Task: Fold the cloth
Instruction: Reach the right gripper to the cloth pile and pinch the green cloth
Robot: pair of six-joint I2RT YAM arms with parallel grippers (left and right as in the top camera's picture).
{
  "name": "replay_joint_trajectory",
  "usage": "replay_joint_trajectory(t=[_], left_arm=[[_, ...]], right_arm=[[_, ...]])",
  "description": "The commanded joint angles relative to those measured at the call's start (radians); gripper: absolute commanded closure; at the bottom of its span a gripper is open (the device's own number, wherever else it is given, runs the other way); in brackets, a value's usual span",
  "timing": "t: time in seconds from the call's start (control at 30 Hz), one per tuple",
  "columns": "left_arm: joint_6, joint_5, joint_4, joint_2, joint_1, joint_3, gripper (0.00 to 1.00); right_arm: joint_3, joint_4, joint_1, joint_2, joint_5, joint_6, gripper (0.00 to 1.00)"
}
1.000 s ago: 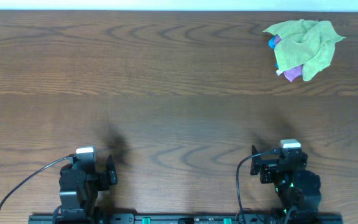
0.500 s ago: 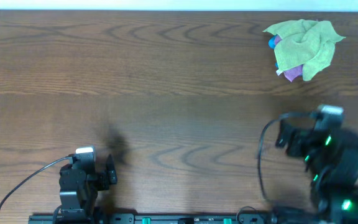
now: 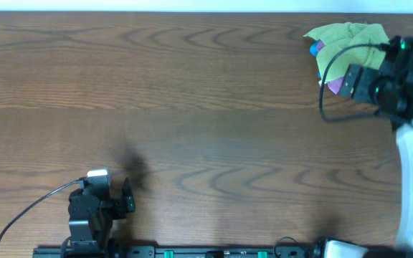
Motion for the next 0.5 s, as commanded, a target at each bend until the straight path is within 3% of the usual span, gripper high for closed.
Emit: replay_joint_trajectory(t=[0.0,0.13,0.47], left_arm=[[0.014,-0.010,-0.012,-0.006,0.000,-0.022,0.05],[0.014,-0.010,-0.012,-0.006,0.000,-0.022,0.05],[0.014,-0.010,-0.012,-0.006,0.000,-0.022,0.05]], right_arm=[[0.064,0.021,-0.037,0.112,0.018,0.039,0.01],[0.107,0.121,-0.063,0.258,0.017,0.062,0.01],[0.106,0.378,-0.067,0.436,0.057,0.062,0.04]])
